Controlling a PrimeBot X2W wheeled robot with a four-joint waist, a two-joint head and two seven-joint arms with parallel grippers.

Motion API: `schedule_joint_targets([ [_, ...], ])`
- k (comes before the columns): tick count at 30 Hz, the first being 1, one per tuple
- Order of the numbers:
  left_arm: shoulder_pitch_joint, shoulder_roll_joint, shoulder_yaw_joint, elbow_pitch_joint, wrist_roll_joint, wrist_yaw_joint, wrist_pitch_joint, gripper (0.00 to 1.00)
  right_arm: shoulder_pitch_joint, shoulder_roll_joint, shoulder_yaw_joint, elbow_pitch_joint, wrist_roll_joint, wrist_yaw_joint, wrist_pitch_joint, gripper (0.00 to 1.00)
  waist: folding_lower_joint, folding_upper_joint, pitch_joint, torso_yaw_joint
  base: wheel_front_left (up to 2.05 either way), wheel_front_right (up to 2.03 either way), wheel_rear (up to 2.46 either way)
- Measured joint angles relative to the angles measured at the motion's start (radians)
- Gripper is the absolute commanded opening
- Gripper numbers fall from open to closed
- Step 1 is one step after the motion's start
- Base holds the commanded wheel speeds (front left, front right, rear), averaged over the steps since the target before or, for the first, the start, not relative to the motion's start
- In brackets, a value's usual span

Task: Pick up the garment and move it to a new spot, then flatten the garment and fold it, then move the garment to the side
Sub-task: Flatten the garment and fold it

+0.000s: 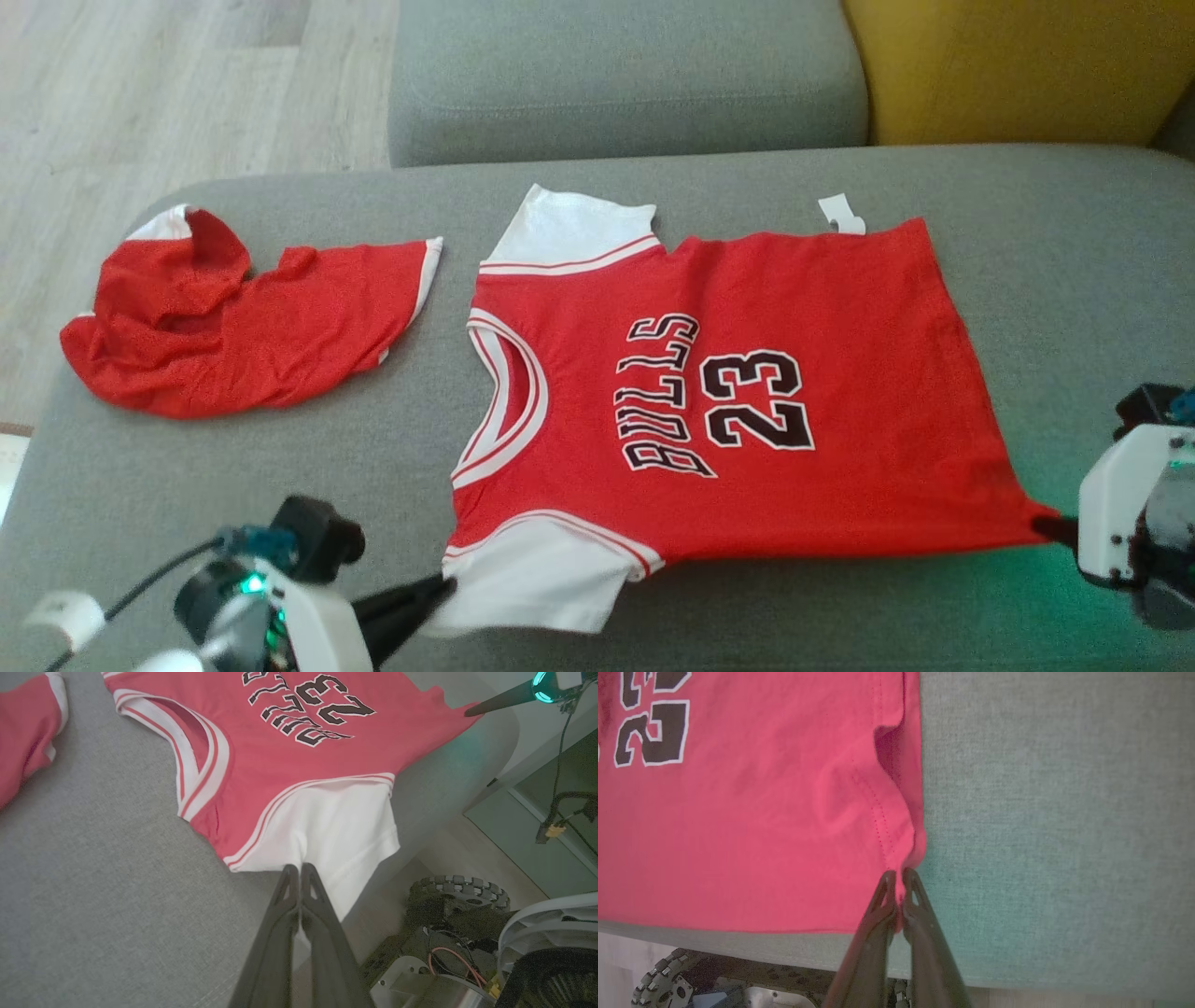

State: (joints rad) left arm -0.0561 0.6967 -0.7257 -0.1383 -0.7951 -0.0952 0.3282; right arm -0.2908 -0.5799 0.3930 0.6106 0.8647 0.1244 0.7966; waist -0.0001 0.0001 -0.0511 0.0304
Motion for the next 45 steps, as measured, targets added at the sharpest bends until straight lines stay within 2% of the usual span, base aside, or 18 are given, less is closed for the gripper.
schedule_joint_targets([
  [4,-0.055,-0.003,0.002,0.012,0.011,-0.001,0.0,0.0,-0.01,0.01,-0.056,-0.025,-0.052,0.0,0.021,0.0,0.0,0.0,0.023,-0.003,0.0,0.0,0.0],
  [8,-0.132,-0.006,0.006,0.046,0.022,-0.004,0.002,0.0,-0.043,0.047,-0.116,-0.035,-0.099,0.0,0.052,0.0,0.0,0.0,0.048,-0.008,0.0,0.0,0.0],
  [17,-0.341,-0.024,-0.018,0.16,0.062,-0.029,0.013,0.0,-0.167,0.099,-0.176,-0.055,-0.253,0.0,0.085,0.0,0.0,0.0,0.145,-0.014,0.0,0.0,0.0],
  [21,-0.449,-0.043,-0.088,0.245,0.072,-0.036,0.01,0.0,-0.227,0.113,-0.177,-0.048,-0.336,0.0,0.081,0.0,0.0,0.0,0.197,-0.018,0.0,0.0,0.0],
  [29,-0.569,-0.067,-0.2,0.367,0.074,-0.037,-0.059,0.0,-0.276,0.14,-0.163,-0.001,-0.39,0.0,0.04,0.0,0.0,0.0,0.253,-0.025,0.0,0.0,0.0],
  [30,-0.581,-0.071,-0.206,0.382,0.074,-0.037,-0.07,0.0,-0.284,0.142,-0.165,0.001,-0.398,0.0,0.018,0.47,0.0001,-0.0001,0.258,-0.026,0.0,0.0,0.0],
  [31,-0.594,-0.078,-0.204,0.404,0.076,-0.037,-0.086,0.44,-0.298,0.148,-0.17,0.011,-0.4,0.0,0.003,1.0,0.0001,-0.0001,0.263,-0.027,0.0,0.0,0.0],
  [32,-0.607,-0.085,-0.202,0.43,0.084,-0.035,-0.102,1.0,-0.308,0.155,-0.176,0.016,-0.402,0.0,-0.022,1.0,0.0001,-0.0001,0.266,-0.028,0.0,0.0,0.0],
  [34,-0.618,-0.095,-0.196,0.455,0.09,-0.027,-0.121,1.0,-0.32,0.161,-0.183,0.02,-0.405,0.0,-0.051,1.0,0.0001,-0.0001,0.269,-0.029,0.0,0.0,0.0],
  [39,-0.646,-0.15,-0.144,0.544,0.094,0.022,-0.222,1.0,-0.354,0.185,-0.2,0.022,-0.411,0.0,-0.234,1.0,0.0001,-0.0001,0.264,-0.032,0.0,0.0,0.0],
  [45,-0.64,-0.23,-0.031,0.574,0.06,0.134,-0.451,1.0,-0.329,0.209,-0.155,-0.038,-0.388,0.0,-0.486,1.0,0.0,-0.0001,0.226,-0.032,0.0,0.0,0.0],
])
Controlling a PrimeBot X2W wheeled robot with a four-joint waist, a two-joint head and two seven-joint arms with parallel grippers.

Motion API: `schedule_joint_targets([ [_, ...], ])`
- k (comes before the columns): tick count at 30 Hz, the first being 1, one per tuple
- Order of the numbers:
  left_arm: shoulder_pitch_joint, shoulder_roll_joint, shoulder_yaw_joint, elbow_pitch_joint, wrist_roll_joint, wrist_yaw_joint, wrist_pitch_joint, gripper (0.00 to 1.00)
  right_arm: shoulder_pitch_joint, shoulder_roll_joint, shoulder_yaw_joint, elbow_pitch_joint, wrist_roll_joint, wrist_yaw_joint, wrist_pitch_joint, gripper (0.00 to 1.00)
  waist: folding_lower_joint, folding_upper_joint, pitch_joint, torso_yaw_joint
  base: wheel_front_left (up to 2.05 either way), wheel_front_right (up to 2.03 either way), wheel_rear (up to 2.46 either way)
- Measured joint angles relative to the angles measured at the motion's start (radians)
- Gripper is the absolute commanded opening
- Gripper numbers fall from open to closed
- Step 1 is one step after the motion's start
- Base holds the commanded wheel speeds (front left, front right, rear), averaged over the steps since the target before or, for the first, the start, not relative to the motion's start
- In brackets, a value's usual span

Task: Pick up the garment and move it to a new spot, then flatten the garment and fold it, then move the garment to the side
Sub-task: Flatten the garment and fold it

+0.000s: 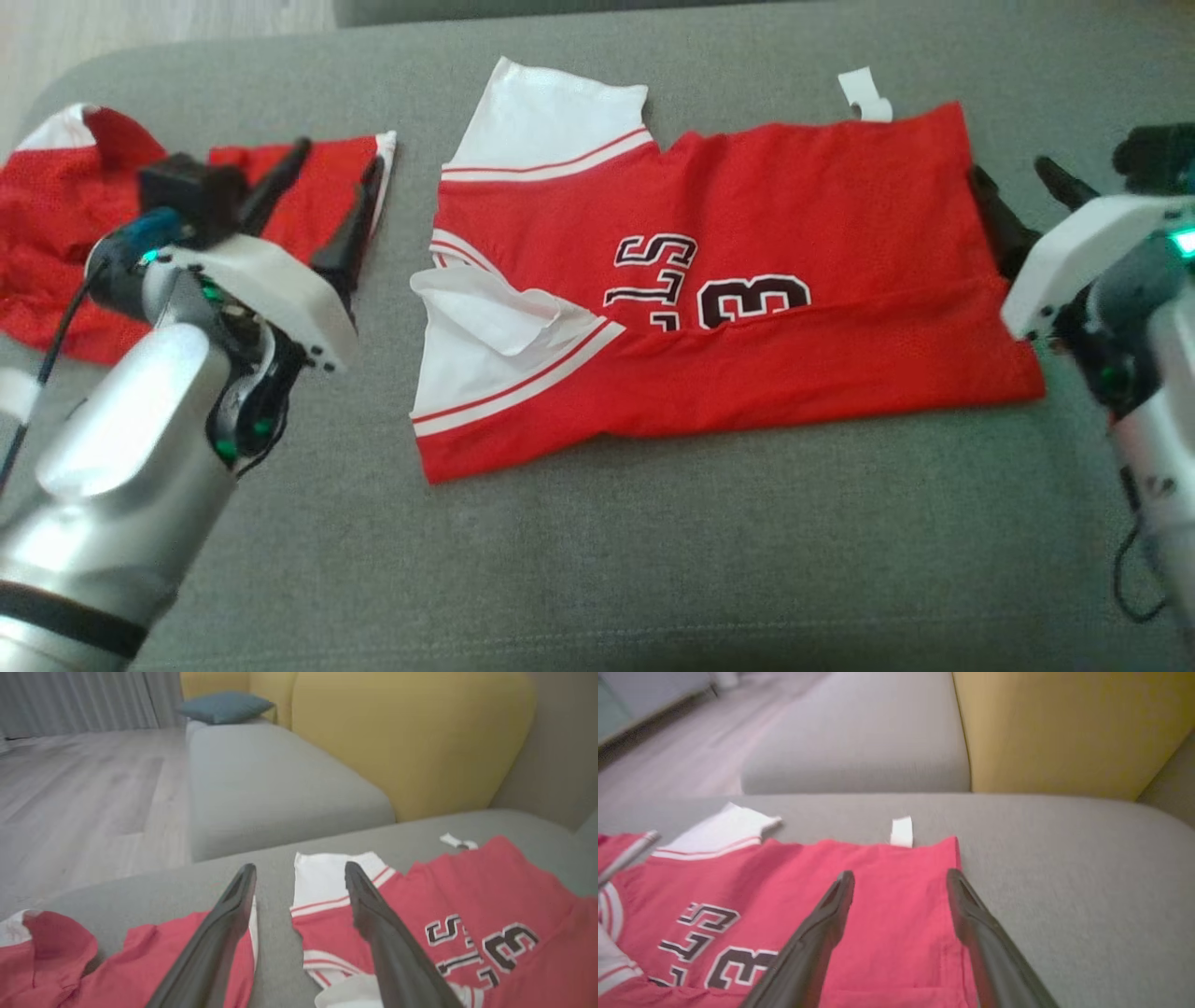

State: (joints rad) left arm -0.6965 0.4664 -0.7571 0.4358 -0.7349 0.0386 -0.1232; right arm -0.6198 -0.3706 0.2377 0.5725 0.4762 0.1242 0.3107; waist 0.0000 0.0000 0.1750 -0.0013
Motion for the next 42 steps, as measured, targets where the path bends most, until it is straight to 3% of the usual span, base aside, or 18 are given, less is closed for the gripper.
schedule_joint_targets([
  [4,0.062,-0.057,0.065,-0.013,-0.035,0.065,-0.101,1.0,0.076,0.015,0.021,-0.061,-0.007,0.0,-0.216,1.0,0.0,0.0,-0.038,0.001,0.0,0.0,0.0],
  [8,0.185,-0.118,0.121,-0.058,-0.033,0.13,-0.125,1.0,0.17,0.026,0.015,-0.087,-0.067,0.0,-0.382,1.0,0.0,0.0,-0.083,0.004,0.0,0.0,0.0],
  [15,0.404,-0.244,0.294,-0.216,0.126,0.208,-0.127,1.0,0.339,0.118,-0.073,-0.113,-0.197,0.0,-0.531,1.0,0.0,0.0,-0.154,0.011,0.0,0.0,0.0],
  [18,0.513,-0.286,0.329,-0.236,0.208,0.206,-0.127,1.0,0.406,0.17,-0.142,-0.128,-0.254,0.0,-0.542,1.0,0.0,0.0,-0.172,0.01,0.0,0.0,0.0],
  [25,0.615,-0.347,0.384,-0.188,0.32,0.145,-0.127,1.0,0.497,0.273,-0.235,-0.182,-0.346,0.0,-0.559,1.0,0.0,0.0,-0.173,0.002,0.0,0.0,0.0],
  [28,0.614,-0.356,0.388,-0.133,0.333,0.119,-0.127,1.0,0.508,0.285,-0.243,-0.203,-0.366,0.0,-0.559,1.0,0.0,0.0,-0.167,-0.007,0.0,0.0,0.0],
  [38,0.524,-0.36,0.376,0.17,0.377,0.133,-0.062,1.0,0.5,0.295,-0.243,-0.235,-0.381,0.0,-0.558,1.0,0.0,0.0,-0.115,-0.047,0.0,0.0,0.0],
  [42,0.465,-0.362,0.355,0.232,0.377,0.108,-0.047,1.0,0.485,0.295,-0.248,-0.237,-0.381,0.0,-0.557,1.0,0.0,0.0,-0.093,-0.061,0.0,0.0,0.0],
])
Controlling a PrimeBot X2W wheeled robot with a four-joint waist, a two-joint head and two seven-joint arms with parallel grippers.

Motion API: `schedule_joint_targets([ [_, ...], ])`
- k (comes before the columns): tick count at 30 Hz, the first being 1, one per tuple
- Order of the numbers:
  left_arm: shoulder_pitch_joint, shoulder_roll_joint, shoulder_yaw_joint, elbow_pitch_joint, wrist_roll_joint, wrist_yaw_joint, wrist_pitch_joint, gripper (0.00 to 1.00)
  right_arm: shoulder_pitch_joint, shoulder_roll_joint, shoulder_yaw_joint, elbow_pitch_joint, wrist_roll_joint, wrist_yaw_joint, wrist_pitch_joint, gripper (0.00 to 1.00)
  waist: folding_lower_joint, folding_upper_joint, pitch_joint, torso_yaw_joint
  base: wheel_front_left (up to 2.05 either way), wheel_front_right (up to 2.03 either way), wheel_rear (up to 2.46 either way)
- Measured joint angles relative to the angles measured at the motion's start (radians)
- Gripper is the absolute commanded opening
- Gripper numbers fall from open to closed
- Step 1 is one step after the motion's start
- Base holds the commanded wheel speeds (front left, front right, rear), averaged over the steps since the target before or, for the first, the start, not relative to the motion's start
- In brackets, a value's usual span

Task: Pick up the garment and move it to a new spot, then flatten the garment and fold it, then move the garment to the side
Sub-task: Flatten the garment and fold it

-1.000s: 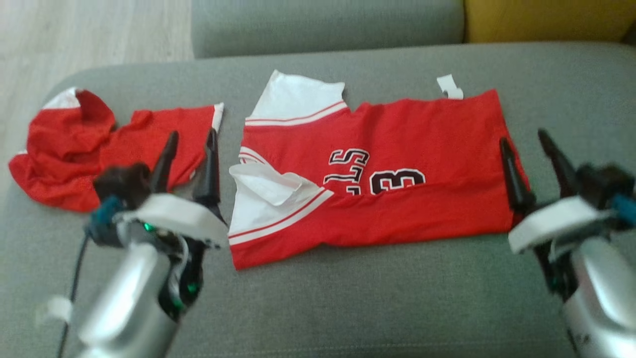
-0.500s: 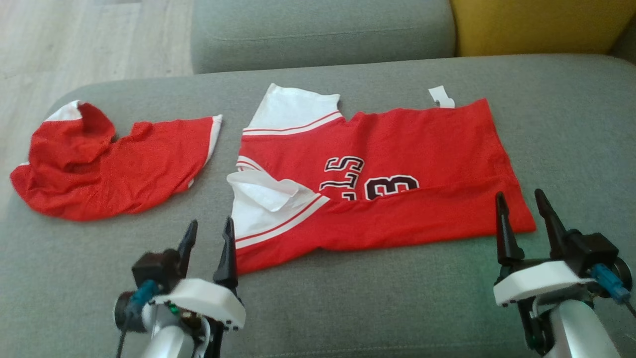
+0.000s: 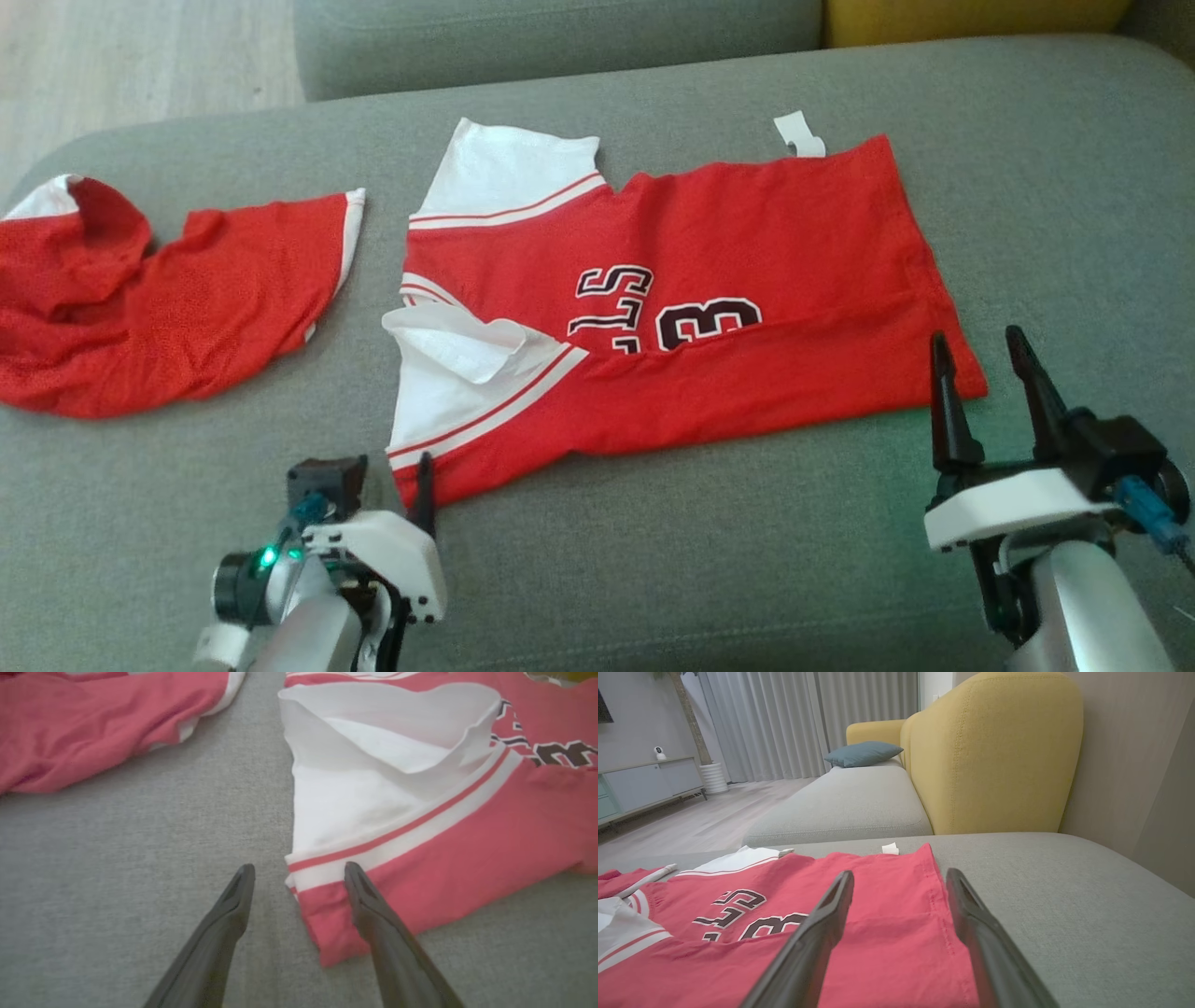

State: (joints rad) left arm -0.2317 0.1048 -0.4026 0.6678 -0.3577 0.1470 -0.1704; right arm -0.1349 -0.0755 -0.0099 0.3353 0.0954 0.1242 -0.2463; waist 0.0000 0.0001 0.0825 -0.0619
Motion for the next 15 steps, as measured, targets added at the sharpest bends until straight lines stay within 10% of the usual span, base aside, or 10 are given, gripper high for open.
schedule_joint_targets([
  [11,-0.07,-0.01,-0.04,0.083,-0.001,-0.055,0.054,1.0,-0.032,0.0,-0.007,-0.004,-0.006,0.0,0.009,1.0,0.0,0.0,0.037,-0.014,0.0,0.0,0.0],
  [12,-0.08,-0.01,-0.042,0.088,-0.001,-0.063,0.064,0.4,-0.04,0.0,-0.009,-0.002,-0.012,0.0,0.01,1.0,0.0,0.0,0.04,-0.014,0.0,0.0,0.0],
  [13,-0.09,-0.009,-0.044,0.094,-0.001,-0.07,0.074,0.0,-0.047,0.0,-0.014,0.001,-0.019,0.0,0.016,1.0,0.0,0.0,0.042,-0.013,0.0,0.0,0.0],
  [15,-0.111,-0.01,-0.067,0.101,0.004,-0.082,0.082,0.0,-0.062,0.0,-0.036,0.027,-0.037,0.0,0.046,1.0,0.0,0.0,0.045,-0.008,0.0,0.0,0.0],
])
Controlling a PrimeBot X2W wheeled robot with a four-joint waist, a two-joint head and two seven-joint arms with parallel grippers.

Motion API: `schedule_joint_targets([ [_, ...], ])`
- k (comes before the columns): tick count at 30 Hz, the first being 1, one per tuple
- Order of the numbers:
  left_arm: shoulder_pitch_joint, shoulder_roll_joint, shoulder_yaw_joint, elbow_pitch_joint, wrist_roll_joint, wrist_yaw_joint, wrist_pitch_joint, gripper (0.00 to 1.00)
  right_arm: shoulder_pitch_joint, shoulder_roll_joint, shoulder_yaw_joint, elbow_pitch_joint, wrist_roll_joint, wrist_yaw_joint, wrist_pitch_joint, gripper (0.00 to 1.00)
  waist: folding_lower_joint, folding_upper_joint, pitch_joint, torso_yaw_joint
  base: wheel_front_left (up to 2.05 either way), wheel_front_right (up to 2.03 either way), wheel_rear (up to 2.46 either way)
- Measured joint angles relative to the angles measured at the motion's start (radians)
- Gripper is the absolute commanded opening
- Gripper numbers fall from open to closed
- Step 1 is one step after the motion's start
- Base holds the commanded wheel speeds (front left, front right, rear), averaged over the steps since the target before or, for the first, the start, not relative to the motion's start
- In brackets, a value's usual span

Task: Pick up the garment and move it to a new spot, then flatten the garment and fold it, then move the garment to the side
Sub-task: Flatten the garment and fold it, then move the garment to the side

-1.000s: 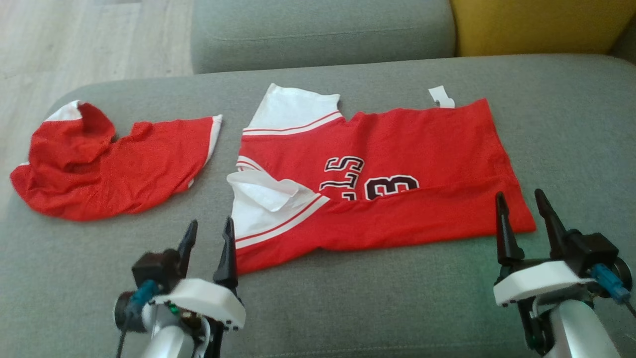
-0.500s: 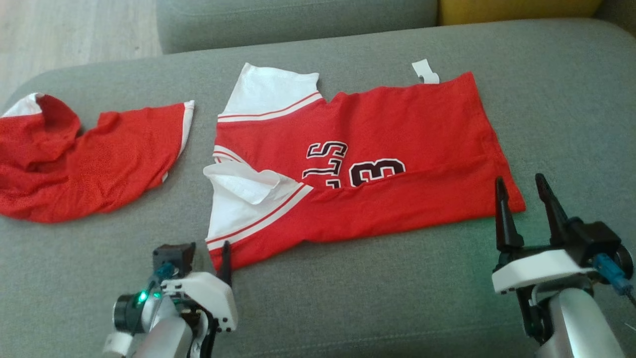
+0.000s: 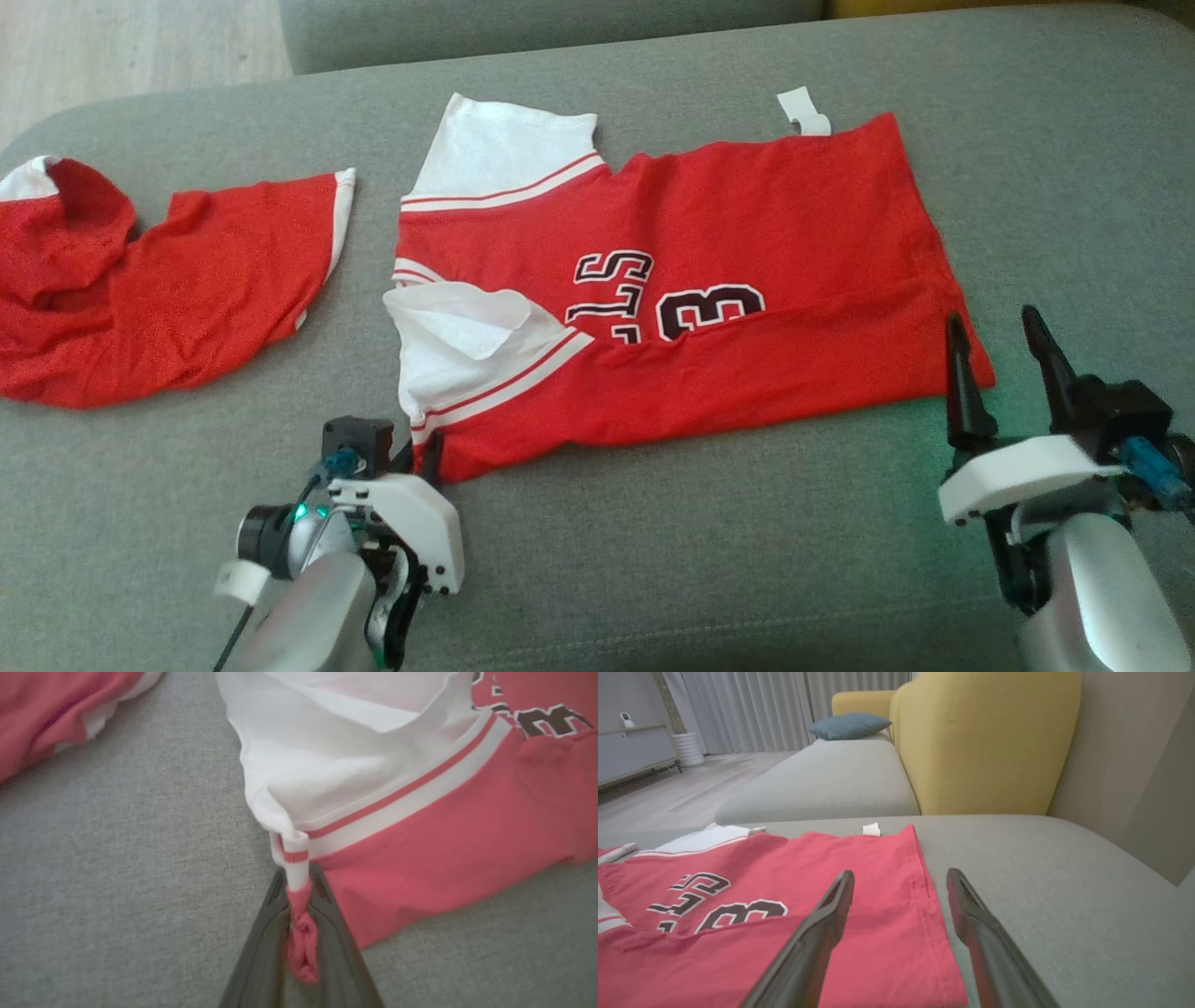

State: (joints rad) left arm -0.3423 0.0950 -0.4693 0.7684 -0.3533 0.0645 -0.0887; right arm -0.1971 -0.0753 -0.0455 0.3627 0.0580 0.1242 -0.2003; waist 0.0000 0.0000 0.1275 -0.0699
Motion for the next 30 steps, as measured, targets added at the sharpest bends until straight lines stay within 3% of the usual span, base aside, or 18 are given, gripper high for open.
schedule_joint_targets([
  [6,0.001,-0.002,-0.003,-0.017,0.01,0.022,-0.076,0.0,-0.018,0.008,-0.104,0.101,-0.037,0.0,0.094,1.0,0.0,0.0,-0.007,0.026,0.0,0.0,0.0],
  [13,-0.006,0.004,-0.024,-0.151,0.053,0.031,-0.135,0.0,-0.125,0.024,-0.253,0.28,-0.032,0.0,0.233,1.0,0.0,0.0,0.004,0.068,0.0,0.0,0.0],
  [21,-0.016,0.024,-0.036,-0.253,0.063,0.042,-0.147,0.0,-0.218,0.026,-0.323,0.44,-0.033,0.0,0.259,1.0,0.0,0.0,0.048,0.098,0.0,0.0,0.0],
  [22,-0.016,0.026,-0.036,-0.258,0.063,0.043,-0.148,0.0,-0.232,0.025,-0.322,0.457,-0.028,0.0,0.259,0.91,0.0,0.0,0.051,0.1,0.0,0.0,0.0],
  [23,-0.016,0.026,-0.036,-0.261,0.063,0.043,-0.148,0.0,-0.247,0.023,-0.315,0.474,-0.019,0.0,0.259,0.03,0.0,0.0,0.052,0.101,0.0,0.0,0.0],
  [30,-0.007,0.044,-0.045,-0.259,0.068,0.051,-0.133,0.0,-0.27,0.026,-0.297,0.536,-0.008,0.0,0.228,0.0,0.0,0.0,0.026,0.089,0.0,0.0,0.0],
])
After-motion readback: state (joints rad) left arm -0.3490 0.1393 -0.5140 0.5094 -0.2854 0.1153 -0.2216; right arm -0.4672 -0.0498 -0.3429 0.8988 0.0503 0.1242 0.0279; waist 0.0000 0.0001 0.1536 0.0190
